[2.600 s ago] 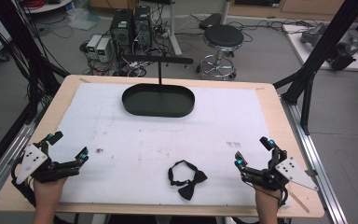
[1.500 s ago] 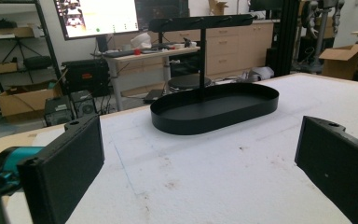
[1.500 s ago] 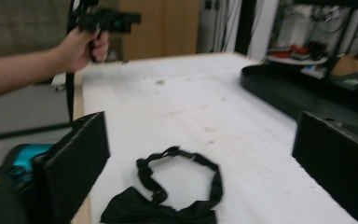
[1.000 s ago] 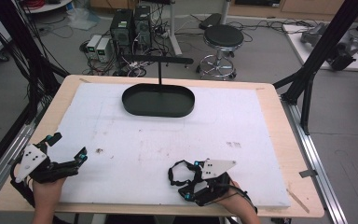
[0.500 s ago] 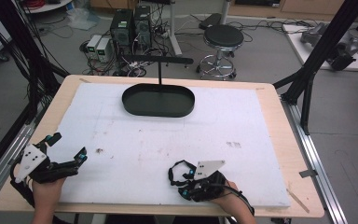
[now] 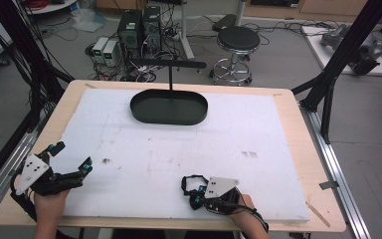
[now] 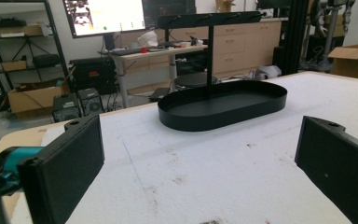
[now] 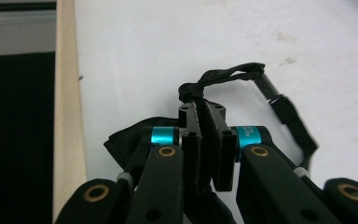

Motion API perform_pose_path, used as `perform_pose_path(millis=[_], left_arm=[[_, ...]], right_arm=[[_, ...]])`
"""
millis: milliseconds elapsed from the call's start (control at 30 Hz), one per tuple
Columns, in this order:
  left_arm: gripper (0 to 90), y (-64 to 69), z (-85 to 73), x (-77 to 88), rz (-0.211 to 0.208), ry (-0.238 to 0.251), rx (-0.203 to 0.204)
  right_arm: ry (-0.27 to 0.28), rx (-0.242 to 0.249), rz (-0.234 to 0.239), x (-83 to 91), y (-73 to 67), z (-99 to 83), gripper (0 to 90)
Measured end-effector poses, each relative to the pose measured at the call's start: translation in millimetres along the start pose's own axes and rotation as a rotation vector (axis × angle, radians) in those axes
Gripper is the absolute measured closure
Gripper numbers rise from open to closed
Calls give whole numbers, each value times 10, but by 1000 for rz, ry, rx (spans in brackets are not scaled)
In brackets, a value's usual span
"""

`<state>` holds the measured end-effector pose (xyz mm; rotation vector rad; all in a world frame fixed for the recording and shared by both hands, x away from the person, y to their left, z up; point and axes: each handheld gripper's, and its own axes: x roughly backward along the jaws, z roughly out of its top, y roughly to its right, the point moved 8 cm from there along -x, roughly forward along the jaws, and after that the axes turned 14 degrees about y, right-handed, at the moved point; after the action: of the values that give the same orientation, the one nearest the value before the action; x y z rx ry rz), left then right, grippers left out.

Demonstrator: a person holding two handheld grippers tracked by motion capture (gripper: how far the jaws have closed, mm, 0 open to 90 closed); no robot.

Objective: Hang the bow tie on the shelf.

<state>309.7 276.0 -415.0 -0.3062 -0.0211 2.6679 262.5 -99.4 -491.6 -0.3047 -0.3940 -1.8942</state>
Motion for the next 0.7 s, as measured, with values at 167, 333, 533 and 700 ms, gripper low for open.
perform_pose_path(millis=[167,333,533,700], left_arm=[[17,-1,-7,-1,0,-3,-1],[17,10,-11,-8,-1,-2,0],[17,7,-15,-8,-2,-3,-2],[17,7,-10,-8,-2,-1,-1]], right_arm=[[89,27,-61,80,96,166,849],[158,28,-103,146,206,333,848],[290,46,-202,268,468,710,842],[373,48,-284,349,665,963,842]])
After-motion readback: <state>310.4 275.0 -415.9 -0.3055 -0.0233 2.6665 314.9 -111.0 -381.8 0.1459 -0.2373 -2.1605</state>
